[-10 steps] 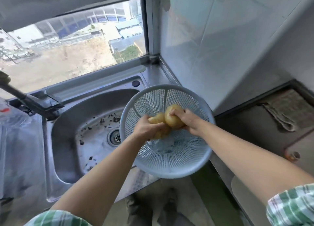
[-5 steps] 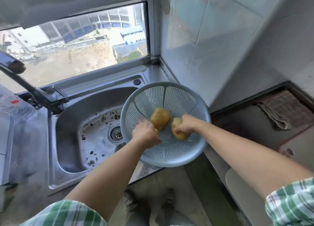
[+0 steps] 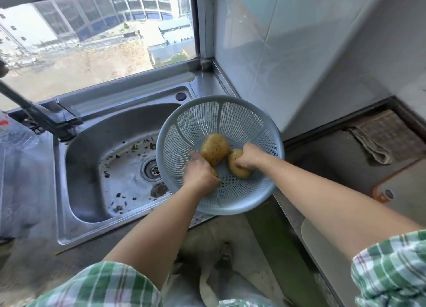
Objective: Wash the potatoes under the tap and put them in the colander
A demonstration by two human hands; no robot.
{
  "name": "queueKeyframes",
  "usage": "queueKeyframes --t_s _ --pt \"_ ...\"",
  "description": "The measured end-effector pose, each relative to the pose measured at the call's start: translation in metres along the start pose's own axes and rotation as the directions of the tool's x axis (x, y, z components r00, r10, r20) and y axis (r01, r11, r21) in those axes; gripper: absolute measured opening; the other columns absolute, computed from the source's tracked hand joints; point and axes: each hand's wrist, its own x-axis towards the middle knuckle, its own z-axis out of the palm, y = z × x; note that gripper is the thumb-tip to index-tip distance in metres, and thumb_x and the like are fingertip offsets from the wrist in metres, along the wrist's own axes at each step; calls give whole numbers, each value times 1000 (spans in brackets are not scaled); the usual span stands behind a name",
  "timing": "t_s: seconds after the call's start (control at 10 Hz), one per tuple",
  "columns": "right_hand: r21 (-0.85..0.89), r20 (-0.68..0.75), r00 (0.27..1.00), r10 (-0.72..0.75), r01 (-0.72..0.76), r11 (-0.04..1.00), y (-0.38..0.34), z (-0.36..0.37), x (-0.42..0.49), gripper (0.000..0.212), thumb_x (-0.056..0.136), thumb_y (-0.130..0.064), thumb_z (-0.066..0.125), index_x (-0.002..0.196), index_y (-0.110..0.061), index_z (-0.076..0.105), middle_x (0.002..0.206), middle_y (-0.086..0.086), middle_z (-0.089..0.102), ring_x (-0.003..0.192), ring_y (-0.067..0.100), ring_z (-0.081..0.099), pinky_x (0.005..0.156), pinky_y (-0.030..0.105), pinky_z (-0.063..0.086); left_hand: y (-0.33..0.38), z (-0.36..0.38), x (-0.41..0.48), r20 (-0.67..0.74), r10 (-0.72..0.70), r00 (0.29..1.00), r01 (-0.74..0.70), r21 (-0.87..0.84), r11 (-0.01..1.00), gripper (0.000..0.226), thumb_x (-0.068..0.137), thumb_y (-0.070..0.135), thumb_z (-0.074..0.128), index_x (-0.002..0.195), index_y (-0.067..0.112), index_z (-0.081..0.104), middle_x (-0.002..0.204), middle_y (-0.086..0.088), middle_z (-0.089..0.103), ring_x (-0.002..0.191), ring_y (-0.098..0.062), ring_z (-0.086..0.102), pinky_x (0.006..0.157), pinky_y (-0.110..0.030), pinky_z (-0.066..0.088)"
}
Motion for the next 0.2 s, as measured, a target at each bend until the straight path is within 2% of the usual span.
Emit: queueKeyframes --t_s 0.1,0.2 --pt "-27 1 1000 -9 9 1000 0 1 -5 75 89 -29 64 148 0 27 142 21 44 128 36 48 103 41 44 2 -2 -5 9 1 1000 -1 10 1000 122 73 39 82 152 -3 -1 130 -19 51 117 -34 55 91 -40 49" --pt "-70 -49 998 -43 40 997 -3 -3 -9 55 89 -26 62 133 0 44 133 20 52 119 35 54 94 39 47 3 -5 -4 16 -10 1000 9 30 1000 120 72 44 82 151 -4 5 133 -18 52 119 -34 55 94 -41 51"
